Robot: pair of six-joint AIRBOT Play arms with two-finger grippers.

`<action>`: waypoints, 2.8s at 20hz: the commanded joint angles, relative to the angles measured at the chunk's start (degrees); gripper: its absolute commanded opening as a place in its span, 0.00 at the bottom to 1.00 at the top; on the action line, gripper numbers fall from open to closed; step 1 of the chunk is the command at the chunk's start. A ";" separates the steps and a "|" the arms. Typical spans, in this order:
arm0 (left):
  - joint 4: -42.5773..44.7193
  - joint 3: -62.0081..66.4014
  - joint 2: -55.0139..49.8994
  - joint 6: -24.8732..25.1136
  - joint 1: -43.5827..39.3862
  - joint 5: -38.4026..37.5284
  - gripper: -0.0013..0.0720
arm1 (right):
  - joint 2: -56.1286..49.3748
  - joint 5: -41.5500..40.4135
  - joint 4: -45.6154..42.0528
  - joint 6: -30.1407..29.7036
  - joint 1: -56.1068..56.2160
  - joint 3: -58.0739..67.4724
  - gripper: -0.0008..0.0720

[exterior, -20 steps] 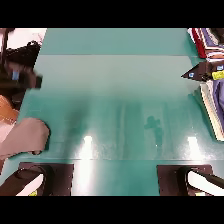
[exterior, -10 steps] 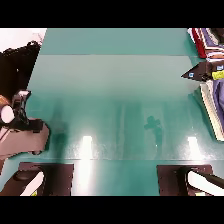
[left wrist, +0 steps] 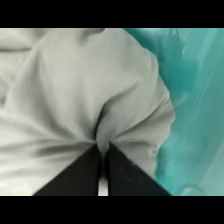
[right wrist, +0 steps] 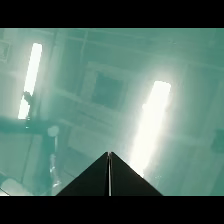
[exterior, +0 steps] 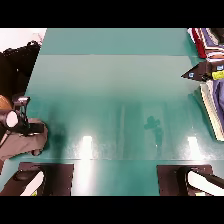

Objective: Fold the shirts.

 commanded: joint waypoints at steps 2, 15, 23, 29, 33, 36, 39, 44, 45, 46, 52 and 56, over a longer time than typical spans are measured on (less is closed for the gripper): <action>-2.99 19.39 0.35 0.09 0.00 -2.58 0.05 | 0.07 -0.02 0.42 0.02 0.00 1.81 0.04; -18.10 55.93 -11.91 4.68 -31.52 0.31 0.05 | 0.07 0.13 0.46 0.07 0.02 27.50 0.04; -30.73 55.95 -40.35 13.75 -49.88 5.55 0.65 | 0.04 2.23 0.33 0.09 0.02 29.55 0.04; -22.01 57.51 -38.77 13.57 -36.09 -0.11 0.70 | 0.02 3.04 0.02 0.09 0.02 29.55 0.03; -24.65 54.93 -39.71 13.03 -20.48 -0.37 0.70 | 0.02 3.37 0.02 0.09 0.02 29.55 0.04; -29.59 47.39 -40.87 13.07 -13.00 3.37 0.70 | 0.02 3.52 0.00 0.09 0.02 29.51 0.04; -32.76 39.58 -43.17 13.09 -9.79 7.06 0.70 | 0.02 3.61 0.00 0.09 0.02 29.42 0.04; -38.88 36.83 -48.52 13.11 -9.57 10.99 0.70 | 0.02 5.22 -0.20 0.11 0.02 29.42 0.03; -39.89 36.83 -48.85 13.11 -9.57 11.96 0.70 | 0.02 5.68 -0.66 0.11 0.02 29.38 0.03; -39.98 36.83 -48.83 13.11 -9.57 12.63 0.70 | 0.09 6.12 -2.08 0.20 0.02 28.74 0.03; -39.65 36.98 -48.65 13.64 -9.57 12.83 0.05 | 1.33 7.34 -7.54 2.01 0.02 10.69 0.04; -37.53 40.63 -45.99 15.15 -9.57 11.63 0.05 | 1.27 5.60 -6.97 1.99 0.20 -9.11 0.06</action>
